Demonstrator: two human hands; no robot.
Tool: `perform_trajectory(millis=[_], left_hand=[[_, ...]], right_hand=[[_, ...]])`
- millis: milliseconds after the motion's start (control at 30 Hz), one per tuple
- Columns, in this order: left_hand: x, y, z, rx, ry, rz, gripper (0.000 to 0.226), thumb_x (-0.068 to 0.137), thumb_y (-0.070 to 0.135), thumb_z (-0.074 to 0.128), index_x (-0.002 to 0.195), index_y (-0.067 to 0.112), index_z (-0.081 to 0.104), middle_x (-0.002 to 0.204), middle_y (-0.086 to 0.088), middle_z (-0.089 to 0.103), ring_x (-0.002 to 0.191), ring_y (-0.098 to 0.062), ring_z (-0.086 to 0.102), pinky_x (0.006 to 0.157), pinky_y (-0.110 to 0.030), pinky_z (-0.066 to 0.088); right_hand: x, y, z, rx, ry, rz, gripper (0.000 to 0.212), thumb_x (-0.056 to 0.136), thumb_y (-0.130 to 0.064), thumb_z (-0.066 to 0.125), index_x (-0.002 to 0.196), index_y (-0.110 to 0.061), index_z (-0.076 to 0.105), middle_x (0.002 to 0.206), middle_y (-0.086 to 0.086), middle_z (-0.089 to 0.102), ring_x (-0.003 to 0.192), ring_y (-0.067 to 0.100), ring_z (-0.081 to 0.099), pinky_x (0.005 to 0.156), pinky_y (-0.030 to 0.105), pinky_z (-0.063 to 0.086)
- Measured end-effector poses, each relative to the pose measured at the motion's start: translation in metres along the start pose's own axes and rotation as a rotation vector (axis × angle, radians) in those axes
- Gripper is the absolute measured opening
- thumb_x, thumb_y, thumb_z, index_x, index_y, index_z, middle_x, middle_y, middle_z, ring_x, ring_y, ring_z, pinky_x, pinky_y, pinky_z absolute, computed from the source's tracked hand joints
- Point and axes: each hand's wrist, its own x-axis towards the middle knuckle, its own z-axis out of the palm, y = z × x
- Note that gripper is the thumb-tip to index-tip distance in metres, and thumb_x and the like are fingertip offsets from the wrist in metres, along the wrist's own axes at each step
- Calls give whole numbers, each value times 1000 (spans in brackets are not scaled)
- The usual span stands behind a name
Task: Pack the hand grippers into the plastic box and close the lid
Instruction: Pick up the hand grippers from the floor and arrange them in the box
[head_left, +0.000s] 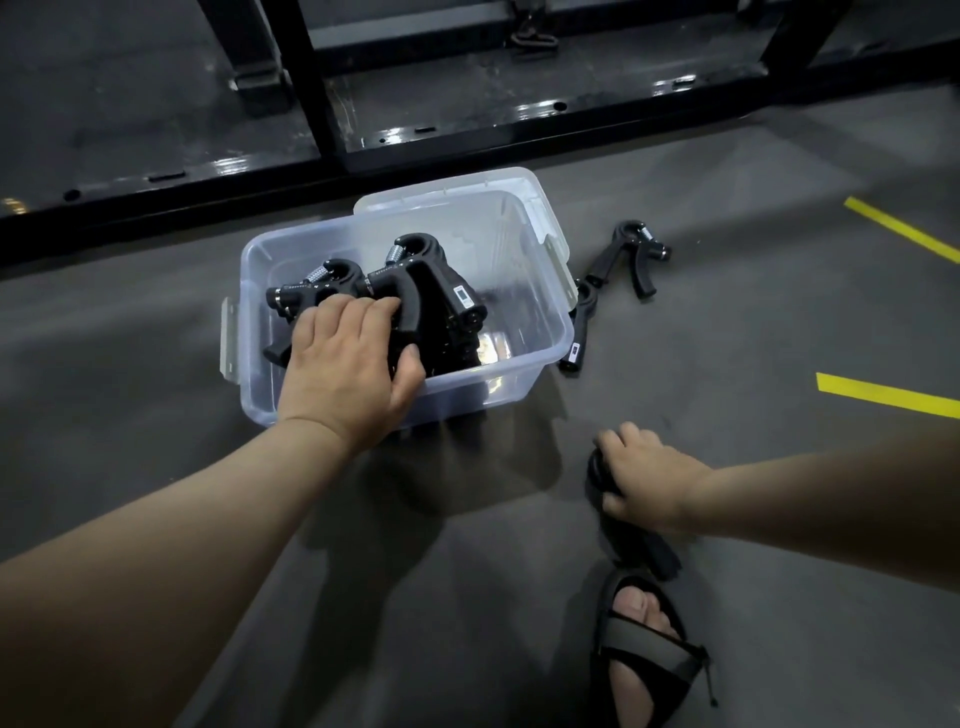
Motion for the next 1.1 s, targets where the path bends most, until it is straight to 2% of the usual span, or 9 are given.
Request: perform_trajectory(millis=[67, 167, 300, 500, 600, 767, 833, 933, 1100], left_hand=[[0, 0, 0, 2, 4, 0, 57, 84, 45, 42, 127, 10, 55, 119, -11, 60, 118, -33, 45, 101, -43, 28], [0, -1, 0, 2, 0, 2, 58, 84, 45, 42, 128, 9, 55, 119, -11, 60, 118, -33, 45, 101, -43, 27], [0, -1, -1, 3, -8, -1, 58, 85, 45, 41, 128, 10, 55, 119, -10, 60, 119, -33, 45, 101, -42, 26], [0, -1, -2, -2, -19, -4, 59, 85, 46, 40, 128, 10, 55, 118, -10, 60, 118, -33, 46, 102, -44, 29], [0, 0, -2, 0, -23, -4, 58, 85, 46, 40, 127, 9, 56, 117, -10, 60, 117, -33, 46, 101, -43, 29], [0, -1, -3, -9, -29, 1, 58, 86, 45, 40, 127, 9, 57, 118, -9, 60, 117, -32, 46, 103, -42, 28], [0, -2, -3, -11, -32, 4, 57, 86, 45, 40, 127, 9, 57, 118, -9, 61, 117, -32, 46, 103, -41, 28], [0, -1, -3, -2, -34, 8, 57, 85, 44, 40, 126, 9, 57, 117, -9, 61, 117, -32, 47, 102, -41, 28], [2, -1, -4, -10, -74, -1, 57, 85, 46, 38, 125, 10, 57, 117, -8, 61, 118, -31, 45, 103, -41, 25]], right_hand=[[4, -1, -2, 77, 82, -51, 76, 87, -40, 59, 147, -15, 22, 142, 12, 28, 134, 35, 33, 109, 44, 34], [15, 0, -2, -56, 57, 121, 107, 78, -56, 67, 154, -18, 2, 153, 15, 13, 143, 35, 17, 115, 48, 23], [22, -2, 1, -92, -27, 203, 121, 69, -60, 76, 153, -17, 1, 142, 13, 31, 133, 35, 35, 106, 45, 34], [19, -6, -2, -109, -27, 57, 96, 65, -53, 71, 140, -17, 22, 127, 11, 45, 118, 34, 48, 95, 42, 44], [11, -17, -19, 249, -104, 23, 83, 60, -56, 67, 126, -20, 32, 115, 5, 55, 105, 26, 57, 90, 38, 50], [-11, -50, -60, 962, -421, -7, 60, 58, -27, 61, 116, -17, 57, 101, 14, 65, 85, 23, 61, 74, 32, 50], [-19, -60, -76, 1058, -588, -86, 59, 61, -16, 54, 119, -9, 57, 99, 15, 63, 87, 27, 60, 71, 31, 50], [-26, -72, -96, 1105, -733, -207, 62, 66, -14, 50, 126, -1, 50, 109, 25, 60, 100, 39, 56, 84, 43, 44], [-31, -90, -127, 1167, -773, -390, 43, 82, -18, 52, 124, -9, 51, 112, 23, 55, 109, 34, 59, 81, 41, 41]])
